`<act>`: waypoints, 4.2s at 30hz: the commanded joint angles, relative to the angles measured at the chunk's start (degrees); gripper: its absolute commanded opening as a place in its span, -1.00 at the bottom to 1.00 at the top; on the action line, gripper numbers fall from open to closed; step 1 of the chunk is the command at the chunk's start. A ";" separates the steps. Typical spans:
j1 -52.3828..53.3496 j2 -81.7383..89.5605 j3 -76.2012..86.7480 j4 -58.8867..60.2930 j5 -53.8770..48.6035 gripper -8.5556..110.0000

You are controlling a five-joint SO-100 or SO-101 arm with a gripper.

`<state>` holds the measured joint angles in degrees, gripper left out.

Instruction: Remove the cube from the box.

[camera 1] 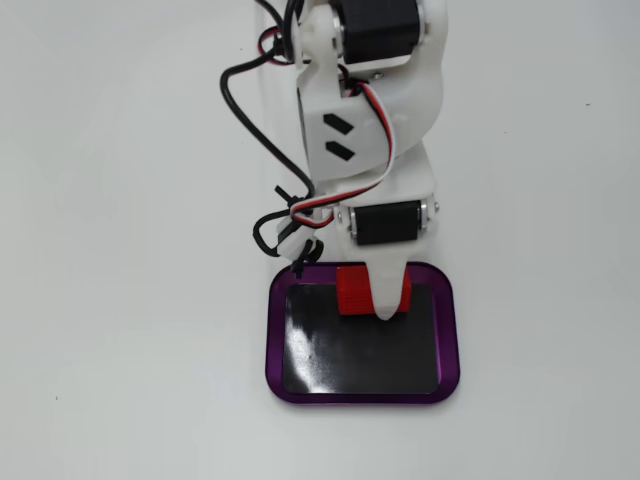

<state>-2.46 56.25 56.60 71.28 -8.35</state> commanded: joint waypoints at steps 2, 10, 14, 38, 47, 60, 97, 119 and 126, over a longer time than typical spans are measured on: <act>0.00 2.46 -1.49 0.18 -0.44 -0.86; -0.18 17.23 -3.16 4.75 -0.70 -0.86; -0.18 27.86 -2.29 6.15 -0.70 -0.86; 0.70 63.02 65.65 -26.54 -1.85 -0.86; 0.79 63.02 74.79 -38.94 -1.41 -0.86; 0.62 63.81 74.88 -38.14 -1.23 -0.73; 6.50 129.64 85.69 -19.86 -0.97 -0.68; 11.25 133.68 110.65 -14.59 5.80 -0.86; 11.25 133.68 110.65 -14.59 5.80 -0.86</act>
<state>8.96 188.26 166.90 56.60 -2.37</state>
